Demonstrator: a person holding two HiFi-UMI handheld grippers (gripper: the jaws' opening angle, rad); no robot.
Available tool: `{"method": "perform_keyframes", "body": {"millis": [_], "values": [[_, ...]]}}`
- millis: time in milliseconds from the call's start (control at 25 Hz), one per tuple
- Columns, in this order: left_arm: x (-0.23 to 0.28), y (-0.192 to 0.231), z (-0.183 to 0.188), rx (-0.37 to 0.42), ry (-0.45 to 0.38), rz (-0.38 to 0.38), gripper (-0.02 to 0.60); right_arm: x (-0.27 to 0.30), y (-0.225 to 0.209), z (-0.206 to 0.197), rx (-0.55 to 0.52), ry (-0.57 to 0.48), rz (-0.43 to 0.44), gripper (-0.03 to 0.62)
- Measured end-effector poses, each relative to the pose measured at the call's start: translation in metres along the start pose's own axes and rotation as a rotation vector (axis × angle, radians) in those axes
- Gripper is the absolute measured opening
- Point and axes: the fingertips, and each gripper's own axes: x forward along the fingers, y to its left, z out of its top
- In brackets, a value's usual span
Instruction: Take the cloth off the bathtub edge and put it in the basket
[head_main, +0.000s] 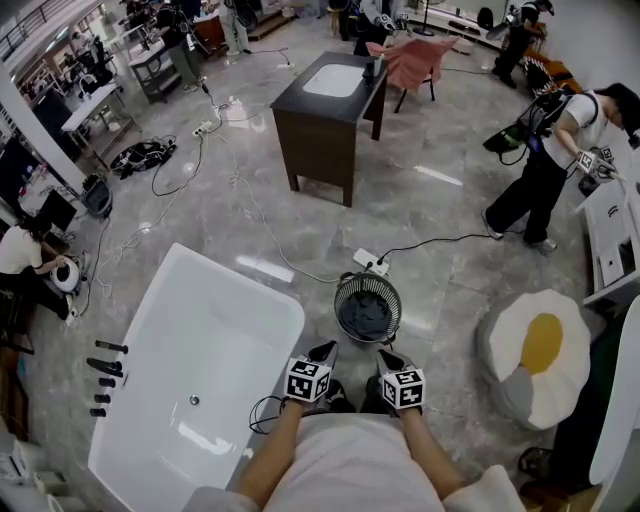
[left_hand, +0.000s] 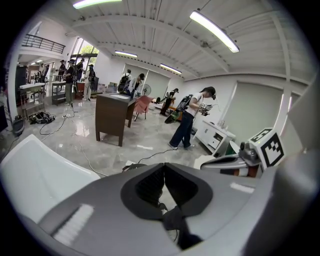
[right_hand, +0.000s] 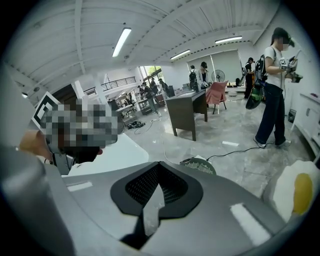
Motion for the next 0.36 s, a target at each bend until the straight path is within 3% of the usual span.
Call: {"method": "perform_keyframes", "body": {"millis": [360], "values": [[-0.002, 0.007, 0.002, -0.024, -0.009, 0.003, 0.060, 0.005, 0.012, 0.000, -0.077, 0.024, 0.008, 0.000]]}}
